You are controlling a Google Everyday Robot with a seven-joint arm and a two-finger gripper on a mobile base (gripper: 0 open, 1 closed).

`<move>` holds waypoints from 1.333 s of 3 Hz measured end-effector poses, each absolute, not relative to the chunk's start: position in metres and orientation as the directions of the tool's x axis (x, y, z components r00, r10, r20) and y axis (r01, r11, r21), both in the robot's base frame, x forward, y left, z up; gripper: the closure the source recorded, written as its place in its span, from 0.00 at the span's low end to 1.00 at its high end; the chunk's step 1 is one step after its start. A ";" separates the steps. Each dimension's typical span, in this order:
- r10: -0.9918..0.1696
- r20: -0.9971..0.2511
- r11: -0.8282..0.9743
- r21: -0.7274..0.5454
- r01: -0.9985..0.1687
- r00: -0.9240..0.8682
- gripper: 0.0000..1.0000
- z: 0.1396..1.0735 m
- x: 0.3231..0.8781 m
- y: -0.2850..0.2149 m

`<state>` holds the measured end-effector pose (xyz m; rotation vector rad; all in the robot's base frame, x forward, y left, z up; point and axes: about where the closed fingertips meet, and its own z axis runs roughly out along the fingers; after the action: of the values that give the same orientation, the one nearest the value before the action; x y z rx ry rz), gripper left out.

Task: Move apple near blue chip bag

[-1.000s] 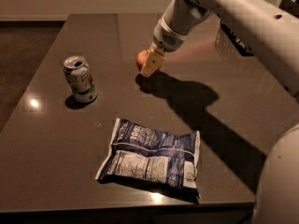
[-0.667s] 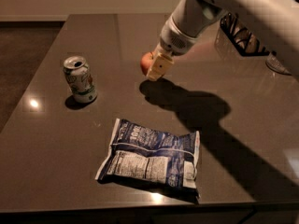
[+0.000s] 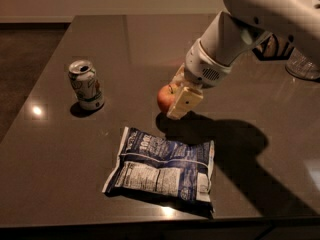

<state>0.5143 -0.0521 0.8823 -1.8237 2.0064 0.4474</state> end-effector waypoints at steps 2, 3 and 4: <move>-0.870 -0.493 -0.011 0.033 -0.999 -0.006 0.82 0.866 0.469 -0.061; -0.867 -0.497 -0.044 0.034 -0.998 0.021 0.59 0.859 0.462 -0.061; -0.867 -0.497 -0.046 0.031 -0.998 0.024 0.35 0.860 0.461 -0.060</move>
Offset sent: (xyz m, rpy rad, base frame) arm -0.0701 -0.0131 -0.0272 0.0140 0.0862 0.1911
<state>0.4615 -0.0601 0.8601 -1.9812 1.9077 0.5590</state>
